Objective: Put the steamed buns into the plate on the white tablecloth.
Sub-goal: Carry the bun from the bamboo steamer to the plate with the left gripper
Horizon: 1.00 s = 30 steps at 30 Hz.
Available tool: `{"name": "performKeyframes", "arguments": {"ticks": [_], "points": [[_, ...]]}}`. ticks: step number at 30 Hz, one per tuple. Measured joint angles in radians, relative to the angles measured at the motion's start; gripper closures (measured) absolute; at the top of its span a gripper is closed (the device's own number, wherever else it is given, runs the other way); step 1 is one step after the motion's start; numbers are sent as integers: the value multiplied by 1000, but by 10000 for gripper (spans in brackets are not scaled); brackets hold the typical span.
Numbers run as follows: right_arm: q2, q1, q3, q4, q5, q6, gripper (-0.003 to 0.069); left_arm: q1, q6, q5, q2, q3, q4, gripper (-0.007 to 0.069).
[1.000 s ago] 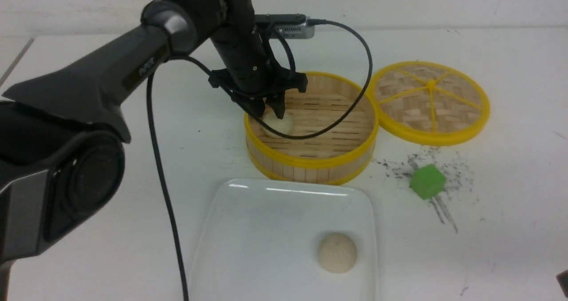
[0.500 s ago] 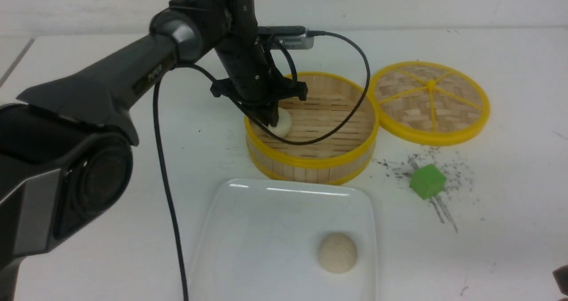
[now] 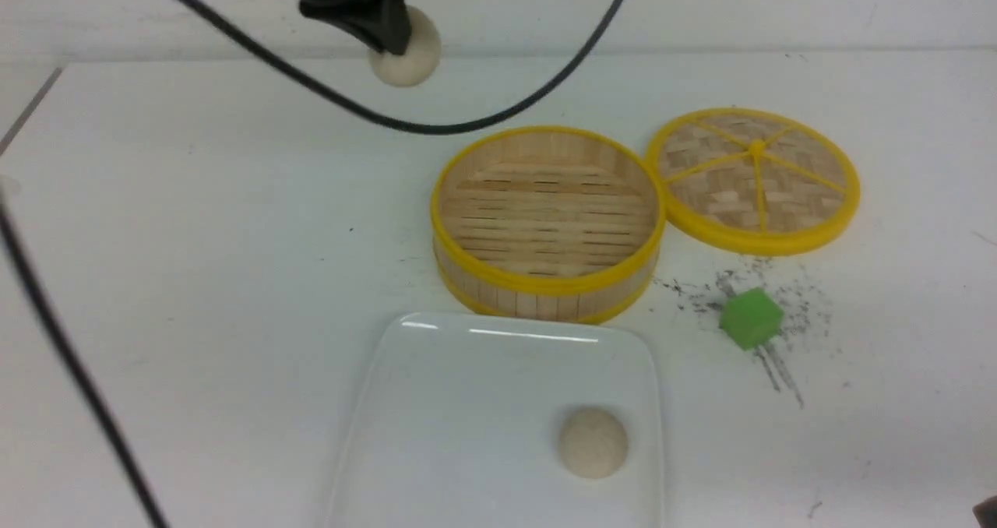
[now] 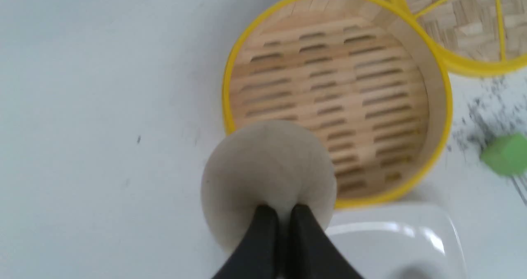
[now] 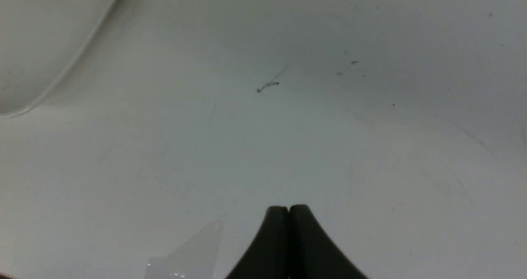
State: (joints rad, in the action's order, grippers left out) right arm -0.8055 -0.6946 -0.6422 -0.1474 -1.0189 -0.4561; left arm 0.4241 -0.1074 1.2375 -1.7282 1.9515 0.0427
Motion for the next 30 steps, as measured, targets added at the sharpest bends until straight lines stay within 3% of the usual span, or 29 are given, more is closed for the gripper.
{"name": "performKeyframes", "arguments": {"ticks": [7, 12, 20, 26, 30], "points": [[0, 0, 0, 3, 22, -2, 647, 0, -9, -6, 187, -496, 151, 603], [0, 0, 0, 4, 41, -2, 642, 15, 3, -143, 176, -737, 213, 602], [0, 0, 0, 4, 50, -2, 632, 162, -13, -326, 115, -804, 156, 589], [2, 0, 0, 4, 50, -2, 625, 173, -53, -389, 73, -804, 117, 552], [55, 0, -1, 4, 29, -2, 622, 173, -67, -412, 32, -804, 114, 441]]}}
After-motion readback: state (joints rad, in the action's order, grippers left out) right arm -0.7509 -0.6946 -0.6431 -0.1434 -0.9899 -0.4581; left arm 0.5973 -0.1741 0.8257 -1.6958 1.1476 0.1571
